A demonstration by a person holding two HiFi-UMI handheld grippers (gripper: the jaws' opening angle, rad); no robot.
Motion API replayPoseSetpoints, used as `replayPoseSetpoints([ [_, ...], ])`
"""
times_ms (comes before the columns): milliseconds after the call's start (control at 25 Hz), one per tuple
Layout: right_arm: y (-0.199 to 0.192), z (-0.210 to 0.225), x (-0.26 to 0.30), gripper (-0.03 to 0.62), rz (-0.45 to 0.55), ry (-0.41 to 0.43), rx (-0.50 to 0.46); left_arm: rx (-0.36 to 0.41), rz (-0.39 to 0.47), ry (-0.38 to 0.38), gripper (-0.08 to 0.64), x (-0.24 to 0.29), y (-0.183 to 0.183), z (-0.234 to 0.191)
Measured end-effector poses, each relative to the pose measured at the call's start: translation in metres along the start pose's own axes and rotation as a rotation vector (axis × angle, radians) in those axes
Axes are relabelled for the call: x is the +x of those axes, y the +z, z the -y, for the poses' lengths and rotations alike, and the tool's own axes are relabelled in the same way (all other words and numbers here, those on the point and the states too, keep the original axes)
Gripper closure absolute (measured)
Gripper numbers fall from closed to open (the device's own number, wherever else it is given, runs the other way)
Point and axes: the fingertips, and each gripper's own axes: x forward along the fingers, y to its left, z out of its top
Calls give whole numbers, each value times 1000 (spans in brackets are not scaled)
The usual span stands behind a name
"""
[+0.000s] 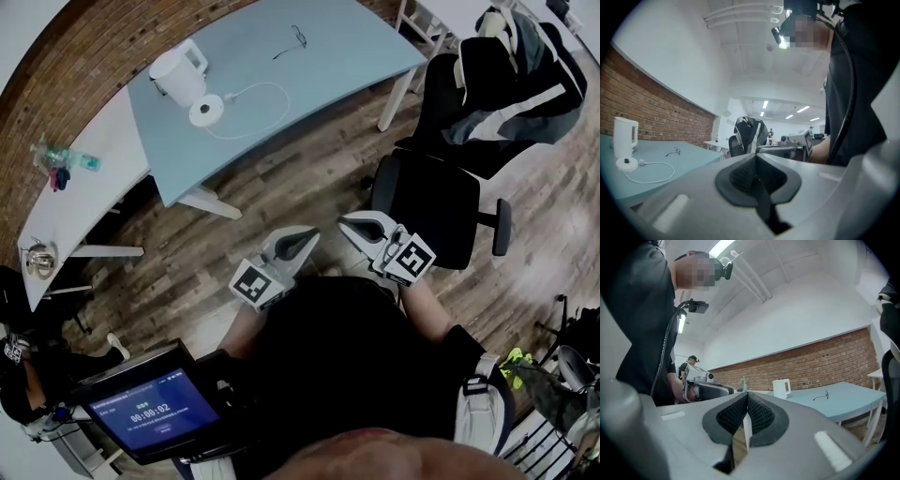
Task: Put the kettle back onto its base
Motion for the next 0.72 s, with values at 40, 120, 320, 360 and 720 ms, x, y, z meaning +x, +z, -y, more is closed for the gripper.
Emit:
replayPoseSetpoints([
  [40,1,0,2,589,2,-1,2,-1,9,4,558,-1,3,0],
  [120,3,-1,7,589,8,0,5,-5,31,6,558,-4,9,-1],
  [320,7,-4,17,589,21,32,21,6,-9,35,558,-10,-2,-7],
  [360,4,-4,19,589,19,32,20,9,-9,37,558,-13,-2,-8],
  [720,-14,-6,54,589,-11,77,39,3,27,104,558,-38,8,-38],
])
